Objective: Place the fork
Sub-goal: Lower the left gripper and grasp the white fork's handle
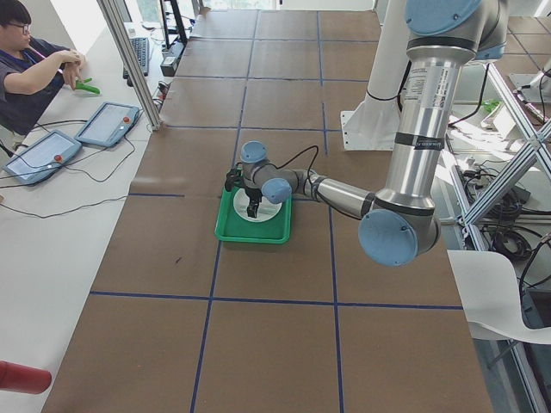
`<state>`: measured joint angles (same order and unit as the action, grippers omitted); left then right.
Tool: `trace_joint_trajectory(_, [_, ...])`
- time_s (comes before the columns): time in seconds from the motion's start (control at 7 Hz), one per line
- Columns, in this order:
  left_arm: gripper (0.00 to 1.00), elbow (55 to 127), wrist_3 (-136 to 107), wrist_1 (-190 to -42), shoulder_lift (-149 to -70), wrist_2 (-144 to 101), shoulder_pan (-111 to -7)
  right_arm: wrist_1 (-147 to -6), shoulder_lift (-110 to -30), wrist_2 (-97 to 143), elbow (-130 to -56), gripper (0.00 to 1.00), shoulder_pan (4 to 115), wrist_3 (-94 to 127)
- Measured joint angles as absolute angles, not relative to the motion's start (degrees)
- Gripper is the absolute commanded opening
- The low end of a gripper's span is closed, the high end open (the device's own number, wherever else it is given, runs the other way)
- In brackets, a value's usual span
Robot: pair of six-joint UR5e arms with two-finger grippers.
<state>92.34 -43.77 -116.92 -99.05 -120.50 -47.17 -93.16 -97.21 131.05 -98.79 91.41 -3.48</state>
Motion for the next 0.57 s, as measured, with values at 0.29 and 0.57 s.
trace_joint_trajectory(0.29, [0.37, 92.26, -44.16, -116.98, -99.05, -120.44, -46.81, -93.16, -97.21, 131.04, -98.79, 1.0, 91.4, -3.45])
trace_joint_trajectory(0.57, [0.08, 92.67, -44.13, -116.9, -98.97, -120.41, -46.81, -93.16, -97.21, 131.04, -98.79, 1.0, 91.41, -3.49])
